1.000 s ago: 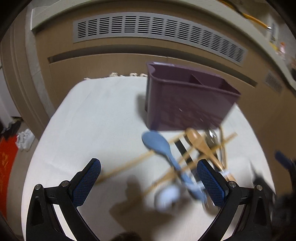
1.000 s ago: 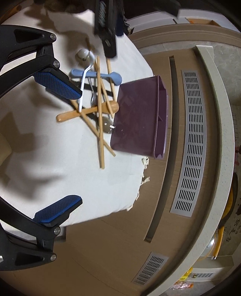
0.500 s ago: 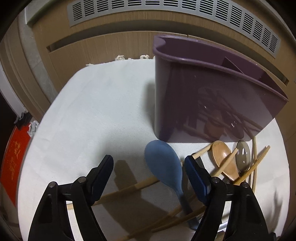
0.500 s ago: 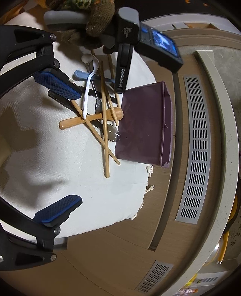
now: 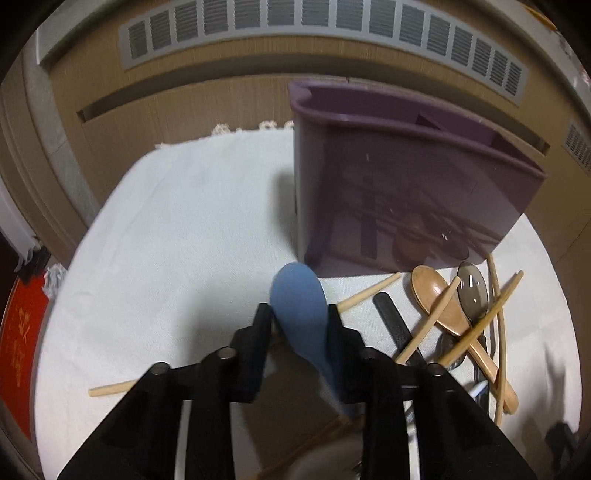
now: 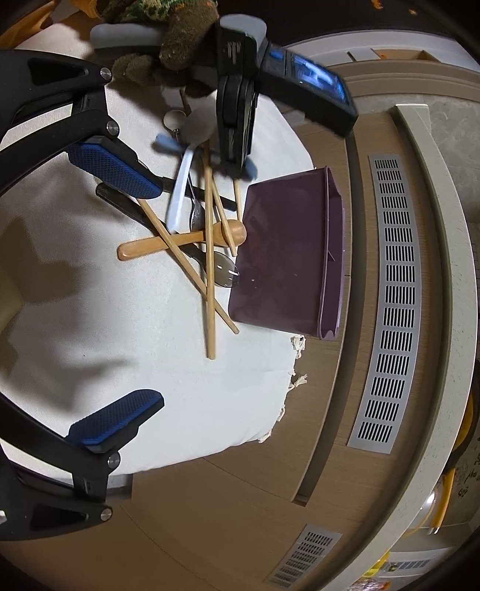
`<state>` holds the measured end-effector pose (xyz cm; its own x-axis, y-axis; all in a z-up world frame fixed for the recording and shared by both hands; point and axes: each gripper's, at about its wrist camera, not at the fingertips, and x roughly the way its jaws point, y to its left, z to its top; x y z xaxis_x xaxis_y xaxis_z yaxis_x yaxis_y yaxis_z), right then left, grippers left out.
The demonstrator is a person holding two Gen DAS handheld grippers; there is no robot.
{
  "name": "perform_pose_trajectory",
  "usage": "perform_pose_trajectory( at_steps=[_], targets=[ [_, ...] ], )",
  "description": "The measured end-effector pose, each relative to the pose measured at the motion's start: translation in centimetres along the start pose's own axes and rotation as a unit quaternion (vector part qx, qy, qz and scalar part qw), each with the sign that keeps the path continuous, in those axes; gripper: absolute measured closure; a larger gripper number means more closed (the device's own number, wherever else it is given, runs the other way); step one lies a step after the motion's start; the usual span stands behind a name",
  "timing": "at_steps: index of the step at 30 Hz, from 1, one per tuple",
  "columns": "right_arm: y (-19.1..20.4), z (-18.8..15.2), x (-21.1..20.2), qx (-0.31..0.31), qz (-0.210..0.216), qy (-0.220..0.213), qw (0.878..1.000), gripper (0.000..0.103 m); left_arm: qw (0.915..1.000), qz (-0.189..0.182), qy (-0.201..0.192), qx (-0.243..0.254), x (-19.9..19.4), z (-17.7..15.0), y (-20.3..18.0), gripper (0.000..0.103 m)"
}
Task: Organize utensils
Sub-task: 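Reach the left tool to the blue spoon and close on its handle, then lift the blue spoon with the left tool while the right tool grasps the wooden paddle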
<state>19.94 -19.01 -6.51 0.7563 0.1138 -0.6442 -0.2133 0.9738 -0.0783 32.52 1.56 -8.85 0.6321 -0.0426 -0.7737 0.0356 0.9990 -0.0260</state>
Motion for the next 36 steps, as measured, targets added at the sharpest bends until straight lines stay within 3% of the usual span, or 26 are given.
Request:
perform_pose_trajectory(
  at_steps=[1,2,6,7,8,10,11,17,23,25,27,29,32,33,36],
  targets=[
    [0.1,0.2,0.0,-0.005,-0.003,0.0,1.0,0.001,0.9999,-0.006,-0.01,-0.002,-0.6,-0.1,0.4,0.078],
    [0.2,0.5,0.1,-0.011,-0.005,-0.001,1.0,0.001,0.9996,-0.014,-0.023,-0.004,-1.5,-0.2,1.0,0.088],
    [0.9,1.7,0.6,-0.031,-0.001,-0.001,1.0,0.003,0.9965,-0.031,-0.077,-0.01,-6.0,-0.8,2.3,0.09],
    [1.2,2.2,1.1,-0.036,0.007,0.003,0.999,0.015,0.9955,-0.034,-0.087,-0.012,-6.8,-1.0,2.2,0.091],
    [1.5,2.6,1.6,-0.041,0.015,0.008,0.999,0.034,0.9941,-0.039,-0.1,-0.016,-7.6,-1.3,2.6,0.091],
    [2.1,3.6,3.2,-0.054,0.033,0.032,0.997,0.056,0.9919,-0.045,-0.118,-0.015,-9.7,-2.0,2.7,0.091],
    [2.3,4.0,4.0,-0.055,0.042,0.044,0.997,0.059,0.991,-0.047,-0.125,-0.015,-10.3,-2.2,2.7,0.091],
    [1.6,5.8,9.1,-0.002,0.026,0.091,0.995,0.059,0.9888,-0.067,-0.127,-0.042,-11.6,-3.7,4.7,0.091],
    [1.8,6.1,12.1,0.019,0.004,0.115,0.993,0.058,0.9902,-0.047,-0.086,-0.099,-9.8,-4.5,8.1,0.088],
    [2.0,6.0,12.1,0.023,0.006,0.117,0.993,0.057,0.9907,-0.039,-0.067,-0.112,-9.1,-5.0,8.8,0.083],
    [2.5,6.0,12.3,0.014,0.005,0.122,0.992,0.051,0.9905,-0.038,-0.052,-0.122,-8.5,-5.5,9.1,0.066],
    [2.7,5.9,12.2,0.01,0.006,0.123,0.992,0.045,0.9905,-0.038,-0.038,-0.126,-8.0,-5.9,9.1,0.058],
    [2.9,5.6,12.2,-0.011,0.008,0.126,0.992,0.045,0.992,-0.045,-0.019,-0.116,-7.8,-6.2,8.2,0.053],
    [3.0,5.5,12.2,-0.02,0.006,0.128,0.992,0.045,0.9924,-0.05,-0.012,-0.112,-7.7,-6.3,7.8,0.048],
    [2.0,5.1,12.3,-0.007,0.024,0.142,0.99,0.059,0.9915,-0.077,0.009,-0.104,-7.5,-6.4,6.5,0.04]
  ],
)
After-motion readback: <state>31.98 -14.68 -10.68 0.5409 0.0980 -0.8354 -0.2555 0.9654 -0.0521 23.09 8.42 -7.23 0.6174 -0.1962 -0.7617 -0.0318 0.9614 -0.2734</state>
